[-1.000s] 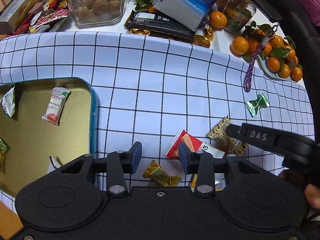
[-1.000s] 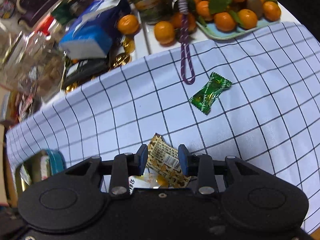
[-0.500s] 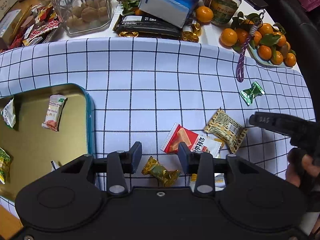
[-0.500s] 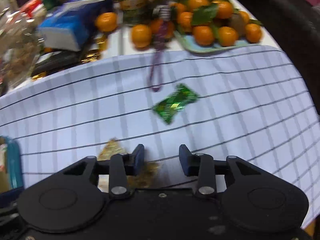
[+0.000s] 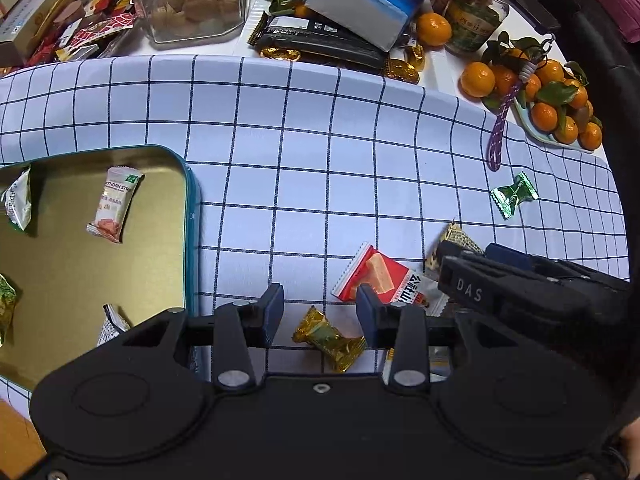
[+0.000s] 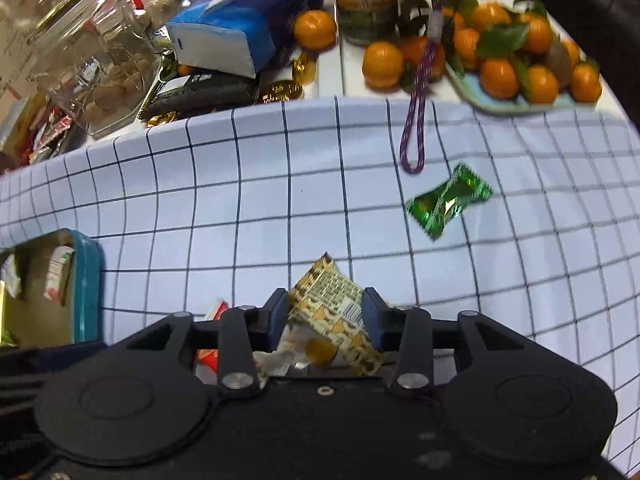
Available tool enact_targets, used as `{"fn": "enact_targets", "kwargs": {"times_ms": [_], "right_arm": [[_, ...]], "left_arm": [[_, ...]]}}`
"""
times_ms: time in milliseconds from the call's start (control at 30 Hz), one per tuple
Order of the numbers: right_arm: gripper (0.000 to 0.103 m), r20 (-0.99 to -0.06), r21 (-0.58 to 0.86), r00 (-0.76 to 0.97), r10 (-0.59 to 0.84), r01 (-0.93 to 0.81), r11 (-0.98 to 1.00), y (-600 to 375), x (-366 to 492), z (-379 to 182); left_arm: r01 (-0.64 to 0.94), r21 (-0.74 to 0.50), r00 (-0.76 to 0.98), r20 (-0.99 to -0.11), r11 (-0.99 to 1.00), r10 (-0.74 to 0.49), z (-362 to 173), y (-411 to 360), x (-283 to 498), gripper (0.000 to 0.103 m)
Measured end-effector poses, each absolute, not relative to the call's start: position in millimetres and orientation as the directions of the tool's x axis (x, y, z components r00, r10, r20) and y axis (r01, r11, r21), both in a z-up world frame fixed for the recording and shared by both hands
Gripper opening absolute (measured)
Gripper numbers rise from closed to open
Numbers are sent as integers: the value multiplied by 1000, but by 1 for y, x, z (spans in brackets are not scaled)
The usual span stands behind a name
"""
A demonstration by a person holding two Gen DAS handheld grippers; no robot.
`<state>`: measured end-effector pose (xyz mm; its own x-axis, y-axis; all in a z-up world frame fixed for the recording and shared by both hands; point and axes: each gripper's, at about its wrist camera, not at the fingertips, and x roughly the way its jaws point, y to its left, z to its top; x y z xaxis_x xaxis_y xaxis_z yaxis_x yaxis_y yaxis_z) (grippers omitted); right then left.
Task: Organize snacks
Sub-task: 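Lower the left tool onto the red-and-white packet and close it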
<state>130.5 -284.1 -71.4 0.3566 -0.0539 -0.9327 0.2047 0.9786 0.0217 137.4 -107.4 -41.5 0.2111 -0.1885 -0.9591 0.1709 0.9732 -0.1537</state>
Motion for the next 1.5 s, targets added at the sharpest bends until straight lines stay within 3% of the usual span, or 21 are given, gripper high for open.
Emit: {"fn": "enact_targets", "kwargs": {"times_ms": [167, 300, 400, 500, 733, 1033, 1500], "right_arm": [[48, -930, -41, 352, -105, 186, 982, -285, 126, -76], [44, -935, -65, 322, -148, 255, 965, -304, 126, -77], [42, -948, -42, 284, -144, 335, 941, -323, 125, -80], [32, -960, -9, 251, -125, 419, 908, -343, 123, -80], [35, -971, 108, 236, -27, 537, 836, -374, 112, -77], [44, -962, 194, 263, 75, 464, 865, -365, 103, -73], [47, -973, 50, 230, -15, 274, 960, -328, 100, -77]], "left_arm": [[162, -186, 198, -956, 969, -216, -40, -103, 138, 47], [162, -189, 199, -955, 969, -219, -40, -104, 138, 47], [162, -187, 194, -957, 969, -218, -42, -107, 138, 47], [167, -188, 187, -958, 968, -219, -44, -110, 138, 47], [193, -178, 175, -961, 965, -212, -49, -120, 136, 47], [194, -186, 173, -960, 963, -220, -49, -122, 138, 47], [153, -236, 182, -947, 959, -263, -61, -139, 141, 47]]}}
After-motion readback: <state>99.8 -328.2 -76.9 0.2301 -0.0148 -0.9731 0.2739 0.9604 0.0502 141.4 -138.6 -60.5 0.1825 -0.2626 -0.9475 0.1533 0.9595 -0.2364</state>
